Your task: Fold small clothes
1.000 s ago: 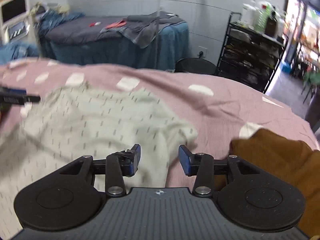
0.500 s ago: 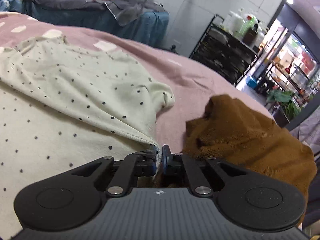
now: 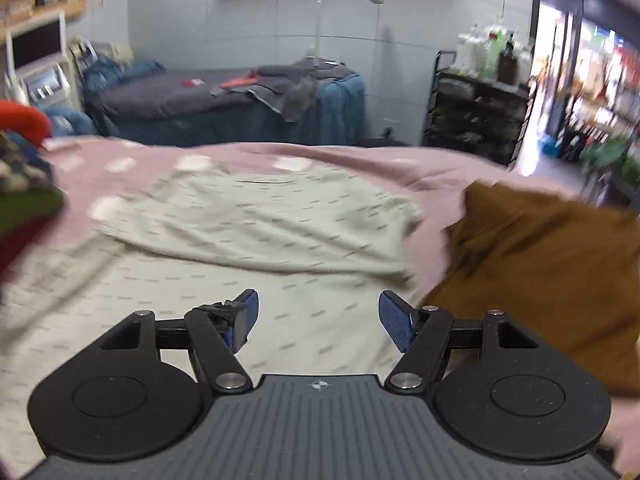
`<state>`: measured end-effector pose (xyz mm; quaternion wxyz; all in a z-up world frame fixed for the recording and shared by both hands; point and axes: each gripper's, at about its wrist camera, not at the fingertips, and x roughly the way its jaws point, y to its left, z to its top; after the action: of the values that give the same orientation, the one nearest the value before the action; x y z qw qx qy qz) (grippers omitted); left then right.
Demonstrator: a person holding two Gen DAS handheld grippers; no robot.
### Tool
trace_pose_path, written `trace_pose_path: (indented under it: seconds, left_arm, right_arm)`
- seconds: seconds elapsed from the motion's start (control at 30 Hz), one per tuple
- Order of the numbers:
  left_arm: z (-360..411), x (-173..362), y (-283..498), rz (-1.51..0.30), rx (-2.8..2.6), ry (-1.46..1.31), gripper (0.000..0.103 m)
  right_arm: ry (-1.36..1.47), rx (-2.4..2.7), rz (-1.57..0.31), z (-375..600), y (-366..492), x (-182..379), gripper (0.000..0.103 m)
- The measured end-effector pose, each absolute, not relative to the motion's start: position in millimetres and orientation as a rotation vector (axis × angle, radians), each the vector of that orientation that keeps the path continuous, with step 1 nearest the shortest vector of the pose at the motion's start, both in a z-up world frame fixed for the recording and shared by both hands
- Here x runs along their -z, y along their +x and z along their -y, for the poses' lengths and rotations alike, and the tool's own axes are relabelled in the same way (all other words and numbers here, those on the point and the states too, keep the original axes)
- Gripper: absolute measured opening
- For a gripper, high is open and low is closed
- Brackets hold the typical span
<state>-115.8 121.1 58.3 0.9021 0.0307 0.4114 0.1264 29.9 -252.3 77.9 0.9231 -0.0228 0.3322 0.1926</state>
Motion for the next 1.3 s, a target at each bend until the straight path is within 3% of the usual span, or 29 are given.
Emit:
trace_pose_path:
  seconds: [0.07, 0.13, 0.2, 0.3, 0.43, 0.53, 0.57, 0.6, 0.63, 0.77, 1.13, 1.3]
  left_arm:
    - [-121.0, -52.9, -115.6, -0.88, -0.251, 0.074, 0.066]
    - [-125.0, -48.0, -114.3, -0.904, -0.256, 0.031, 0.062]
    - [-132.6, -44.2, -115.4, -0.894, -0.253, -0.054, 0.062]
    - [-143.7, -28.3, -111.1, -0.901, -0.304, -0.123, 0.073]
    - [-146.9, -17.0, -111.6, -0.896, -0.299, -0.172, 0.07]
    - [-145.9, -16.6, -114.3, -0.878, -0.278, -0.18, 0.05]
    - [-145.9, -17.9, -114.1, -0.873, -0.284, -0.187, 0.029]
    - [-146.9, -20.1, -113.6, -0.871, -0.28, -0.203, 0.015]
    - [-148.7, -24.1, -113.3, -0.866, -0.269, -0.236, 0.01]
    - [-142.8, -61.6, -116.9, -0.727, -0.306, -0.207, 0.01]
    - [-110.7, -245.8, -120.5, -0.129, -0.387, 0.095, 0.009]
    - [-107.4, -296.8, -113.5, -0.011, -0.365, 0.08, 0.009]
  right_arm:
    - [-0.023, -0.421, -0.703, 246.8, 17.0, -70.6, 0.103]
    - [-0.039, -0.432, -0.722, 237.2, 6.1, -61.5, 0.103]
    - [-0.059, -0.434, -0.737, 232.0, -0.5, -54.6, 0.103]
    - [-0.071, -0.445, -0.756, 227.6, -7.3, -48.7, 0.103]
    - [-0.066, -0.445, -0.769, 226.9, -12.0, -44.8, 0.103]
    - [-0.058, -0.444, -0.767, 227.3, -14.5, -44.7, 0.103]
    - [-0.053, -0.443, -0.769, 226.8, -14.5, -43.8, 0.103]
    - [-0.047, -0.443, -0.774, 226.3, -14.3, -42.5, 0.103]
    - [-0.043, -0.443, -0.779, 225.7, -14.2, -41.4, 0.103]
    - [-0.036, -0.439, -0.781, 227.7, -16.3, -41.2, 0.103]
    - [0.017, -0.431, -0.79, 234.8, -18.5, -38.0, 0.103]
    - [0.036, -0.43, -0.786, 238.4, -21.4, -38.6, 0.103]
